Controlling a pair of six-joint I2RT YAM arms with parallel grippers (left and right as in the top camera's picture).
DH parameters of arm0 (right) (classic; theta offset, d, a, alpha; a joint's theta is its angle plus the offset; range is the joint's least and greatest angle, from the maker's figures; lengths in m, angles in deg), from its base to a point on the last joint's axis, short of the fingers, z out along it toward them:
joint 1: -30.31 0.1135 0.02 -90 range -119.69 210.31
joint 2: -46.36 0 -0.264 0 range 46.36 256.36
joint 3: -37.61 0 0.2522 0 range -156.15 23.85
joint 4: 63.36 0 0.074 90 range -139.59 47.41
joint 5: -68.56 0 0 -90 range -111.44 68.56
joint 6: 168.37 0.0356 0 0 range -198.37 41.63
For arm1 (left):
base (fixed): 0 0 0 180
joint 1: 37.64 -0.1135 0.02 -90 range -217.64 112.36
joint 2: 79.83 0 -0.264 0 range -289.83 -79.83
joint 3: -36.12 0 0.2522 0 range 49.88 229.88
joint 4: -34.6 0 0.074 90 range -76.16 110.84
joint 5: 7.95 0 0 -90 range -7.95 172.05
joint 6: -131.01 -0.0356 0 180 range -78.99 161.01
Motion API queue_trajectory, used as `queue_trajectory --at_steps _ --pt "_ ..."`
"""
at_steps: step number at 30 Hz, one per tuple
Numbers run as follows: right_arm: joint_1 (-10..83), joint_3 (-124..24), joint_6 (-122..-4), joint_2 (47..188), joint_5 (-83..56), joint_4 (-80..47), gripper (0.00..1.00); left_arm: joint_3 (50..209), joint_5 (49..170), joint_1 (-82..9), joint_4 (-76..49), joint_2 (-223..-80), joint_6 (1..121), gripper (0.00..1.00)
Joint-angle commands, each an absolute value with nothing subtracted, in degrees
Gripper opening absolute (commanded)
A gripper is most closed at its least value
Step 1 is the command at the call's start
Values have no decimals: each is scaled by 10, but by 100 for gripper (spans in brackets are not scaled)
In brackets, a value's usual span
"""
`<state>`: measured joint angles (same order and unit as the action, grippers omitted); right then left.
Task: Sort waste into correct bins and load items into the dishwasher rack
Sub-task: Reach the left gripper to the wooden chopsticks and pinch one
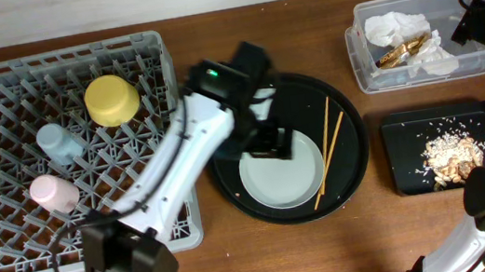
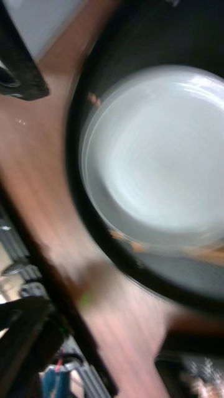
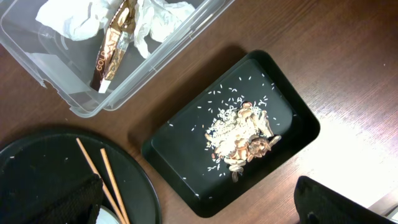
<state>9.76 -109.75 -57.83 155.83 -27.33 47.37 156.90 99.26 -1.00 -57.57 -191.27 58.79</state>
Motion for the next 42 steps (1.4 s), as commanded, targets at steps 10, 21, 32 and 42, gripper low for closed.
queue_trajectory --at_steps 10,21,32,42 --pt "96 -1101 -580 1558 -270 475 99 1566 841 118 -404 -1904 574 99" --pt "96 -1101 -580 1558 -270 475 99 1566 799 117 -341 -1928 499 97" --pt "96 -1101 -580 1558 -270 475 99 1566 805 117 -194 -2034 468 78" --pt "96 -1101 -580 1558 -270 475 99 1566 776 116 -148 -2109 493 55"
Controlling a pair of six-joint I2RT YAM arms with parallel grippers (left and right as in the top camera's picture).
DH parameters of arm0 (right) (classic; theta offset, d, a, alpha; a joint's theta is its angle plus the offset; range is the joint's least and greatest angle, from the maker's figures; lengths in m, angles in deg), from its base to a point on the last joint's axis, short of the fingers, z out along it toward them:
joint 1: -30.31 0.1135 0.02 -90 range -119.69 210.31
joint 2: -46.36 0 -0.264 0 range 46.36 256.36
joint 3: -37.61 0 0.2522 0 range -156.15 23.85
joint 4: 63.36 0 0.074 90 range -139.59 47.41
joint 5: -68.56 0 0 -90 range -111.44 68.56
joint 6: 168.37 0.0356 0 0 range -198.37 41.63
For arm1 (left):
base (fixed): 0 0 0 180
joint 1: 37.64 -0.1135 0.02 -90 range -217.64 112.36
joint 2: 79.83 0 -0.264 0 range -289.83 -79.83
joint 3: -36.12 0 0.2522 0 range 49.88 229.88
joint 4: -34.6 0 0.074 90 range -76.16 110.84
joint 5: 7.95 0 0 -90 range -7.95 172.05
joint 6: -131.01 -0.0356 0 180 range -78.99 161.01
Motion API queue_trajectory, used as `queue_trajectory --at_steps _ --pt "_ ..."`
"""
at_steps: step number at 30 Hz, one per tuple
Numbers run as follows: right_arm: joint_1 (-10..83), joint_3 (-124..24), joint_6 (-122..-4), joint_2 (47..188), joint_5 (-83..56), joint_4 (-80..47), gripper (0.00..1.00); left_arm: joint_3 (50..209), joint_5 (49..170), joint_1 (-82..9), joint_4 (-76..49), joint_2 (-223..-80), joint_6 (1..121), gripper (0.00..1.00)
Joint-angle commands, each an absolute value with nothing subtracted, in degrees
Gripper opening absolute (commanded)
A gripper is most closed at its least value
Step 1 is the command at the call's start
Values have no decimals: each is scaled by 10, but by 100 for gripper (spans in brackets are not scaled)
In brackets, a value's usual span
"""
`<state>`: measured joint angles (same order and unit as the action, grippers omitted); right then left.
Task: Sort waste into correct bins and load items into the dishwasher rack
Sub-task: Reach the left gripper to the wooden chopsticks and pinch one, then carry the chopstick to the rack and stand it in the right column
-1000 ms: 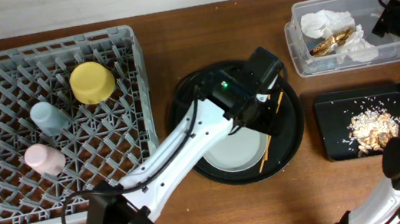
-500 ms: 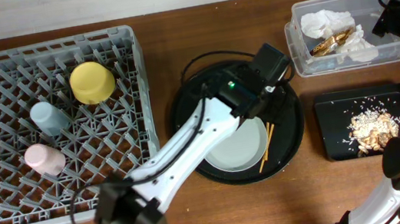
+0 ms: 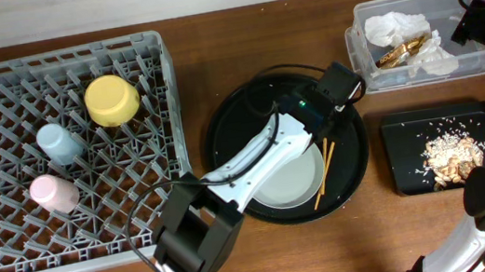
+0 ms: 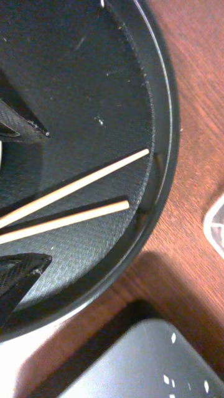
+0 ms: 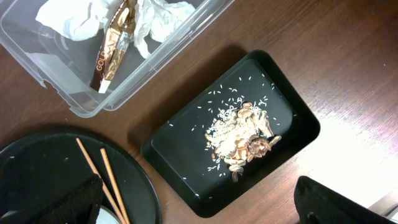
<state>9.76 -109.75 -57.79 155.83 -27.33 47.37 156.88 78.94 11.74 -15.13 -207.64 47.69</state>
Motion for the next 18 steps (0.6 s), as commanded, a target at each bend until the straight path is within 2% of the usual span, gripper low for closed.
queue_trajectory --at_steps 1,12,18 --pt "96 -1101 -580 1558 -270 475 99 1566 777 116 -148 -2118 493 55" --pt "96 -1101 -580 1558 -270 475 99 1566 777 116 -153 -2157 521 55" --pt "96 -1101 -580 1558 -270 475 99 1562 777 118 -164 -2160 521 46"
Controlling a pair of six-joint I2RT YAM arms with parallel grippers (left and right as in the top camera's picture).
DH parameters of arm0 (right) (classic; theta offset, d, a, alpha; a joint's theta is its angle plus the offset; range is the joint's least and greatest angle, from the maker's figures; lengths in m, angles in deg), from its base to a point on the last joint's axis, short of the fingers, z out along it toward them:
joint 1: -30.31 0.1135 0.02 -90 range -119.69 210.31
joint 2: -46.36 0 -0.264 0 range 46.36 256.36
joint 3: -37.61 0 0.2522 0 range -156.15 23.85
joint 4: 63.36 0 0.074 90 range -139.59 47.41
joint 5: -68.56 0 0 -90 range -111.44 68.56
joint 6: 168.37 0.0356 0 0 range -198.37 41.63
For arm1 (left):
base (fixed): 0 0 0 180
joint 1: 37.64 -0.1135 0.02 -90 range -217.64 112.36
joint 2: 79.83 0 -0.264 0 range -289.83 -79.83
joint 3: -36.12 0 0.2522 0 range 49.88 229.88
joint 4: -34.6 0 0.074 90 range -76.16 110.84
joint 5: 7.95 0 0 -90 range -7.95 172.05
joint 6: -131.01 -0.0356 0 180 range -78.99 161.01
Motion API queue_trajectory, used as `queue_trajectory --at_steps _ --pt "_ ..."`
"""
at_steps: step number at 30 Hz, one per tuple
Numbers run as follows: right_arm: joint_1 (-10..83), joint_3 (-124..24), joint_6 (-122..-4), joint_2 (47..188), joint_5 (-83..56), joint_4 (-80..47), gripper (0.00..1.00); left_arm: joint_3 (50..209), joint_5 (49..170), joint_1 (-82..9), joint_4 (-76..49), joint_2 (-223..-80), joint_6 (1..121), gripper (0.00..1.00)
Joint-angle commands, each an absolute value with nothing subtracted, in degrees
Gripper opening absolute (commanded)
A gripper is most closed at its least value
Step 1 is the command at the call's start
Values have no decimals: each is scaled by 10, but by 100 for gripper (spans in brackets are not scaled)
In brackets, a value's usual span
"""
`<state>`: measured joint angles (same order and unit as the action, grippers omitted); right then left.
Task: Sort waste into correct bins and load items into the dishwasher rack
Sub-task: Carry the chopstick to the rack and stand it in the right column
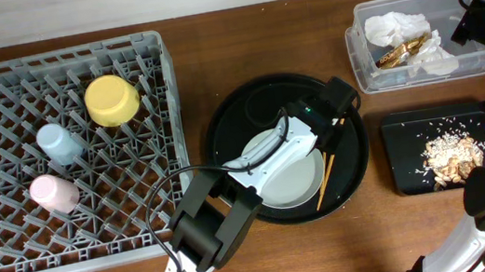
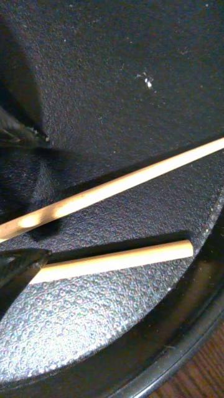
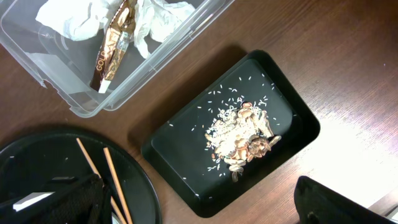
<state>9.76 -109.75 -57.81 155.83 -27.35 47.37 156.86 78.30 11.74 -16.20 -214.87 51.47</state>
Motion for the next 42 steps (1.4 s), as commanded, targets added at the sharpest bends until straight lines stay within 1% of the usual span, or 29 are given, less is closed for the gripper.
queue_trajectory --at_steps 1,3,12,13,15,16,18,20,21,22,23,33,39,42 --pt "96 -1101 -580 1558 -270 475 99 1561 777 118 -164 -2160 521 44" --pt "96 -1101 -580 1558 -270 475 99 1557 777 118 -165 -2160 521 42" --pt "96 -1101 -580 1558 -270 475 99 1555 778 135 -198 -2185 521 41" --pt "96 -1101 -580 1558 -270 475 99 1555 777 136 -202 -2185 521 36" --pt "96 -1101 -580 1558 -270 475 99 1555 777 136 -206 -2185 521 31" --pt "96 -1101 -580 1558 -270 475 99 1555 777 136 -209 -2185 521 25" --pt "96 -1101 -580 1558 -270 475 99 1555 777 136 -212 -2185 521 20" --pt "96 -1101 -580 1558 -270 475 99 1556 777 136 -212 -2185 521 11" --pt "96 -1101 -580 1558 -270 475 99 1556 777 136 -212 -2185 521 9" --pt "96 -1101 -580 1558 -270 475 99 1557 777 136 -213 -2185 521 3" --pt "96 -1101 -580 1558 -270 475 99 1560 777 136 -215 -2185 521 1" --pt "96 -1101 -580 1558 -270 475 99 1694 779 136 -313 -2185 521 1" --pt "96 -1101 -580 1558 -270 475 99 1875 780 128 -442 -2185 521 1" --pt "96 -1101 -580 1558 -270 475 99 2018 758 89 -536 -2185 521 1"
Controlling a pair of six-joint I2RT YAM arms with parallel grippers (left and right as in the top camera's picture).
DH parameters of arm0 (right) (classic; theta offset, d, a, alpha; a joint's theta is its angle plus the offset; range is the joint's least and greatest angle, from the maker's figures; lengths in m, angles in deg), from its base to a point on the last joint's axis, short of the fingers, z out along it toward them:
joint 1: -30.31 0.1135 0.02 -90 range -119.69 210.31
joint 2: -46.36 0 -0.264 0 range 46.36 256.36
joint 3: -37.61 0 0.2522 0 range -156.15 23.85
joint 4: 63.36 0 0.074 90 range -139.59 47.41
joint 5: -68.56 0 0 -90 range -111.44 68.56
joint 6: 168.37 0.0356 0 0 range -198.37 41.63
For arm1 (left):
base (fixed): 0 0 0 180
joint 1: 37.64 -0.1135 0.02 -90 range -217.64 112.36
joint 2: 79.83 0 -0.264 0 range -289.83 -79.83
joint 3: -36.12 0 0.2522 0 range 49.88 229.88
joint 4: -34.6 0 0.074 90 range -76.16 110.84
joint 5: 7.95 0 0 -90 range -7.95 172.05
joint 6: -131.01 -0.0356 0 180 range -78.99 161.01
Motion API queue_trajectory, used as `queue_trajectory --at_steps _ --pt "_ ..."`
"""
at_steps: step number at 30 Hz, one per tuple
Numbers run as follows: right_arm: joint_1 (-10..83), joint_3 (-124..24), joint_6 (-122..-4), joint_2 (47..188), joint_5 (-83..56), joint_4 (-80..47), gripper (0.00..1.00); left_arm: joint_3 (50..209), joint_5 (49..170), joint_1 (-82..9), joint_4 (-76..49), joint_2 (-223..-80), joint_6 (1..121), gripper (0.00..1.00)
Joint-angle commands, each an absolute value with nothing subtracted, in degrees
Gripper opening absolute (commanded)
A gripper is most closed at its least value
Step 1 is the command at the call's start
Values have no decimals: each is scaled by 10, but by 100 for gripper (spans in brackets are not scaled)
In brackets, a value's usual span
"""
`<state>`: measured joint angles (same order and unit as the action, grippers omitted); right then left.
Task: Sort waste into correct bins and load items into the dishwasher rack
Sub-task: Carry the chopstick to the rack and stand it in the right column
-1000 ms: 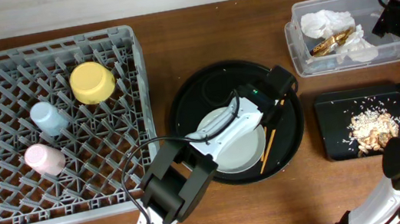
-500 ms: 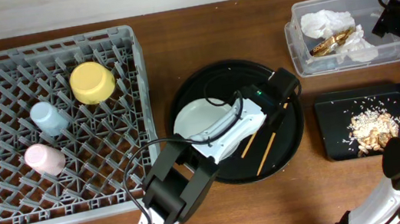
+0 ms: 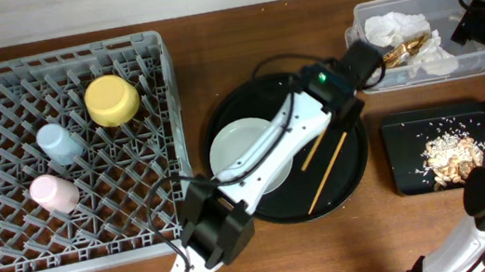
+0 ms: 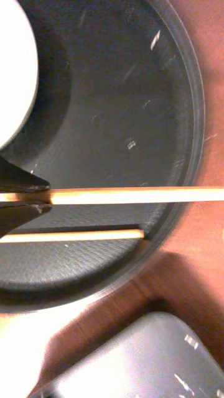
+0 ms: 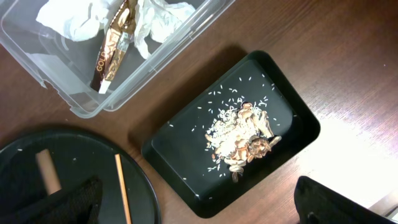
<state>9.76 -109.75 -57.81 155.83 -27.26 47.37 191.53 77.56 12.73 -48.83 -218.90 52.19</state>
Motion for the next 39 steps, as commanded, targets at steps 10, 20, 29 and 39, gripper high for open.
queue_trajectory --at_steps 10,20,29,39 --pt "96 -1101 -580 1558 -270 475 99 2143 672 -119 -759 -2185 589 1" --pt "96 -1101 -580 1558 -270 475 99 2111 884 -294 -759 -2184 527 1" --pt "96 -1101 -580 1558 -270 475 99 1950 848 -316 -758 -2184 529 1" --pt "96 -1101 -580 1558 -270 475 99 1899 846 -316 -711 -2184 529 22"
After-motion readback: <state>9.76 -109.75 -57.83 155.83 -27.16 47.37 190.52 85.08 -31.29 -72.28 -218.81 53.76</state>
